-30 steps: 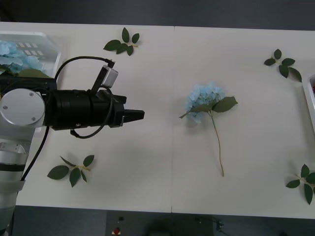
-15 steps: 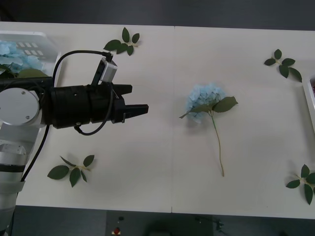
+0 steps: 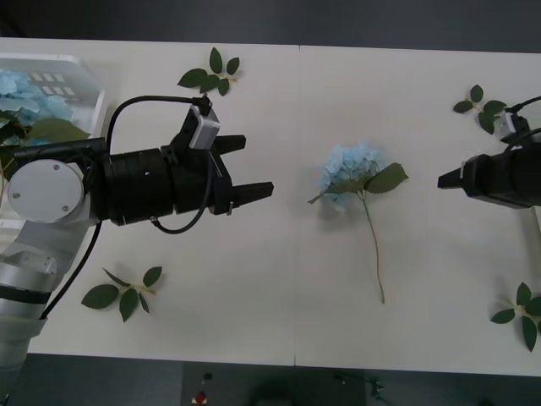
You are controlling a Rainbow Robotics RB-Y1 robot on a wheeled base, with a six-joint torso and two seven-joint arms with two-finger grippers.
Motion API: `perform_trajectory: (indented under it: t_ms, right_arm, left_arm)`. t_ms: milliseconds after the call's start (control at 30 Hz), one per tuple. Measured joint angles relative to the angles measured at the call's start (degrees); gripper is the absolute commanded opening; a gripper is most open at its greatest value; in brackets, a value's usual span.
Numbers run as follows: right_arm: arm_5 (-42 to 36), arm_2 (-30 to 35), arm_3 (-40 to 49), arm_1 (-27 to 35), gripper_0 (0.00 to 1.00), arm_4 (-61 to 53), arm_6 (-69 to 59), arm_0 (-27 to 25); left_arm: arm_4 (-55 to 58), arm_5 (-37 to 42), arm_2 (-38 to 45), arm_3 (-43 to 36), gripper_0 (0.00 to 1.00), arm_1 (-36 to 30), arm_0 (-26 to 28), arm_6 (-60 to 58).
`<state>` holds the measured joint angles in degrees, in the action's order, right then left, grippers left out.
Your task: Put the red flowers into the right box and the blue flowers into the left box
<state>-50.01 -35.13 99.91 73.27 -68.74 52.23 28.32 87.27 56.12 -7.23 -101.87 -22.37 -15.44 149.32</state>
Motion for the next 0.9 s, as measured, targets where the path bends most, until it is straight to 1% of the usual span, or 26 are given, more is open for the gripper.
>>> perform_trajectory:
  t_ms: [167, 300, 433, 567, 700, 800, 900]
  right_arm:
    - [-7.2, 0.0, 2.6, -10.2, 1.00, 19.2, -0.4, 0.0]
    - [-11.1, 0.0, 3.0, -18.3, 1.00, 23.1, -0.4, 0.0]
    - [-13.4, 0.0, 2.9, -24.1, 1.00, 24.1, -0.5, 0.1]
    - [-14.8, 0.0, 2.6, -28.2, 1.00, 27.1, -0.5, 0.1]
    - [-15.4, -0.3, 1.5, -30.6, 1.00, 29.3, -0.8, 0.5]
    - [-15.2, -2.8, -1.7, -31.7, 1.00, 32.4, -2.6, 2.7]
    - [-13.3, -6.1, -6.6, -33.1, 1.00, 34.2, -4.0, 5.6]
  left_arm:
    - [0.1, 0.0, 0.0, 0.0, 1.00, 0.0, 0.4, 0.1]
    - [0.1, 0.0, 0.0, 0.0, 1.00, 0.0, 1.4, 0.1]
    - [0.1, 0.0, 0.0, 0.0, 1.00, 0.0, 2.0, 0.1]
    - [0.1, 0.0, 0.0, 0.0, 1.00, 0.0, 2.0, 0.1]
    - [0.1, 0.0, 0.0, 0.0, 1.00, 0.0, 2.0, 0.1]
    - [0.1, 0.0, 0.0, 0.0, 1.00, 0.0, 2.0, 0.1]
    - [0.1, 0.0, 0.0, 0.0, 1.00, 0.0, 2.0, 0.1]
